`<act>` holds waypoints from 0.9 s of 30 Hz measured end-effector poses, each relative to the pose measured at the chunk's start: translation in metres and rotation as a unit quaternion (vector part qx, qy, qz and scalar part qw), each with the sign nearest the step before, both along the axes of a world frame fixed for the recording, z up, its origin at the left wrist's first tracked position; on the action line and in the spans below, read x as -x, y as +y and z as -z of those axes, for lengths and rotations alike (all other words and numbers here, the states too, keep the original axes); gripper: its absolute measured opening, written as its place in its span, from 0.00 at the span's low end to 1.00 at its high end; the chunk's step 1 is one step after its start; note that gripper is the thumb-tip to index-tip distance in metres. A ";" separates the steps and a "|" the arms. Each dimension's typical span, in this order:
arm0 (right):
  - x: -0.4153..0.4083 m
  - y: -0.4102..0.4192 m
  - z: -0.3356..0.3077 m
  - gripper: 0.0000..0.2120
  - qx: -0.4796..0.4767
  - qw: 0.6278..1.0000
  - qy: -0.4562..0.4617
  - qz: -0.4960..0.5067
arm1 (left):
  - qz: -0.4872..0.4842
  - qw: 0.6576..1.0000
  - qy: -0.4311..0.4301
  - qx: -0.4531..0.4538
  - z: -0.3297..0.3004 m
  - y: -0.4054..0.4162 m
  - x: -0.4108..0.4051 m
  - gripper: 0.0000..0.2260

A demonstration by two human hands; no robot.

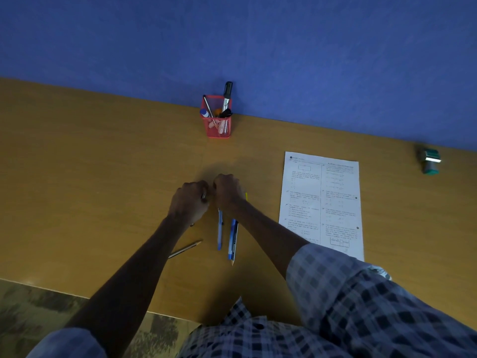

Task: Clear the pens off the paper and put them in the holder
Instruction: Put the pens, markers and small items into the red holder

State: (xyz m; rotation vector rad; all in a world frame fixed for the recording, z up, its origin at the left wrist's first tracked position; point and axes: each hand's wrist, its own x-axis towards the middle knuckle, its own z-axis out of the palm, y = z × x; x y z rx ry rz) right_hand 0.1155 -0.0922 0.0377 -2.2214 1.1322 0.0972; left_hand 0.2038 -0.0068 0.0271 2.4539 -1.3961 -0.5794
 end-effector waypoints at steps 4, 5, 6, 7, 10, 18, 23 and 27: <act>0.002 -0.009 -0.005 0.12 -0.045 0.999 -0.009 0.009 | -0.024 0.999 -0.004 0.037 0.001 -0.005 -0.008 0.13; 0.003 -0.013 -0.006 0.12 -0.057 0.998 -0.017 0.014 | -0.032 0.998 -0.003 0.051 0.001 -0.007 -0.010 0.13; 0.003 -0.017 -0.007 0.12 -0.065 0.997 -0.024 0.020 | -0.043 0.997 -0.002 0.068 0.000 -0.009 -0.013 0.14; 0.003 -0.022 -0.009 0.12 -0.069 0.997 -0.032 0.023 | -0.054 0.995 -0.003 0.086 -0.002 -0.011 -0.016 0.15; 0.004 -0.039 -0.020 0.10 -0.080 0.992 -0.084 0.040 | -0.073 0.989 -0.004 0.132 -0.009 -0.019 -0.027 0.17; 0.007 -0.103 -0.084 0.07 -0.005 0.962 -0.252 0.100 | -0.082 0.941 0.031 0.326 -0.064 -0.054 -0.055 0.14; -0.002 -0.134 -0.123 0.06 0.073 0.891 -0.418 0.163 | -0.085 0.901 0.033 0.423 -0.111 -0.093 -0.072 0.13; -0.015 -0.149 -0.128 0.05 0.127 0.876 -0.438 0.157 | -0.083 0.892 0.050 0.441 -0.120 -0.122 -0.078 0.10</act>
